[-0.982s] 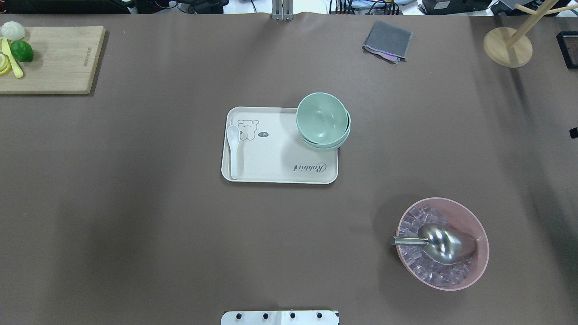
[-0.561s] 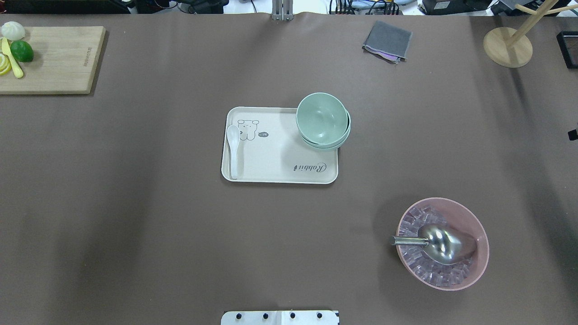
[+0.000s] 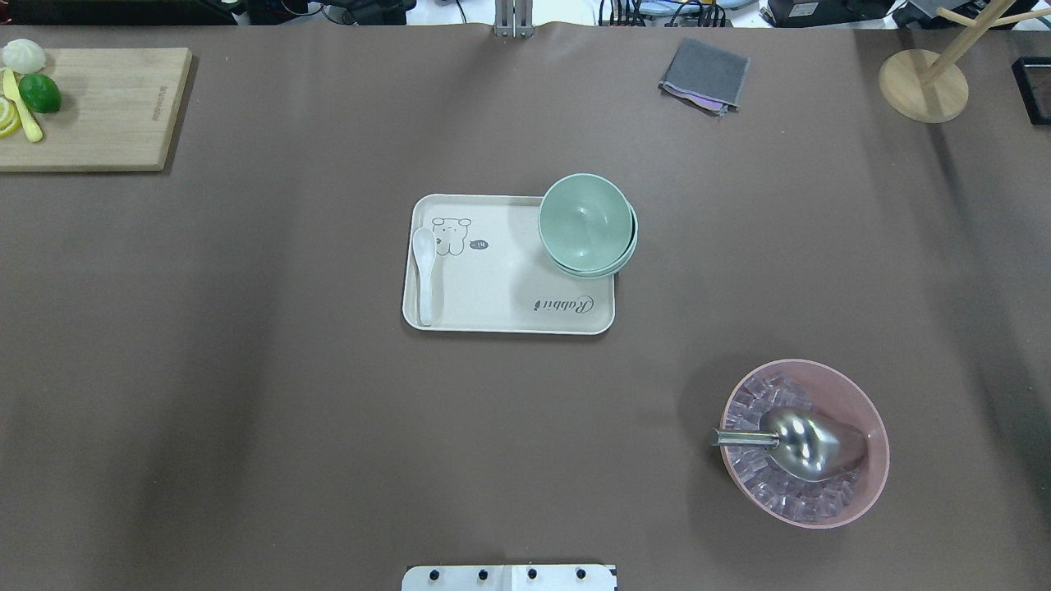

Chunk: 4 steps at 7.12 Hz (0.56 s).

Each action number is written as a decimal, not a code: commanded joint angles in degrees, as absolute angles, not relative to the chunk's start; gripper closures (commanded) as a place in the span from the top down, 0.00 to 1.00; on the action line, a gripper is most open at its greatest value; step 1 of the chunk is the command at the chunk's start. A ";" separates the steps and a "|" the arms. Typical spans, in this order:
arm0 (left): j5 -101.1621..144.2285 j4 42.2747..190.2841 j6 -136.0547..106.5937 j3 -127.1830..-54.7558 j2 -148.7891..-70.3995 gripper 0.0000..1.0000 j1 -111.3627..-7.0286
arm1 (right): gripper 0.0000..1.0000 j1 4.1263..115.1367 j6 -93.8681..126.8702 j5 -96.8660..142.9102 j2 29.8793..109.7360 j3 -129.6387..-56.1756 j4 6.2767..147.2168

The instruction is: Stack green bowls together

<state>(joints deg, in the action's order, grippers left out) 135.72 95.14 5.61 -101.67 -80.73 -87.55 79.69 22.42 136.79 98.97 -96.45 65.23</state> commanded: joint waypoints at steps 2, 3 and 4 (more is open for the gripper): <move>134.65 95.62 6.06 -100.56 -79.90 0.99 -87.72 | 1.00 81.12 19.96 136.41 99.84 -96.15 65.39; 132.91 95.62 6.06 -100.81 -79.63 0.99 -87.71 | 1.00 81.56 17.95 135.28 100.02 -95.46 65.30; 130.45 95.62 5.37 -101.59 -79.63 0.99 -87.54 | 1.00 81.65 17.67 135.18 100.54 -95.45 65.13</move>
<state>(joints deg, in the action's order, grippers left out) 132.97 95.61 5.89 -101.06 -79.76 -87.68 81.36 18.66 135.66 100.01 -95.71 65.29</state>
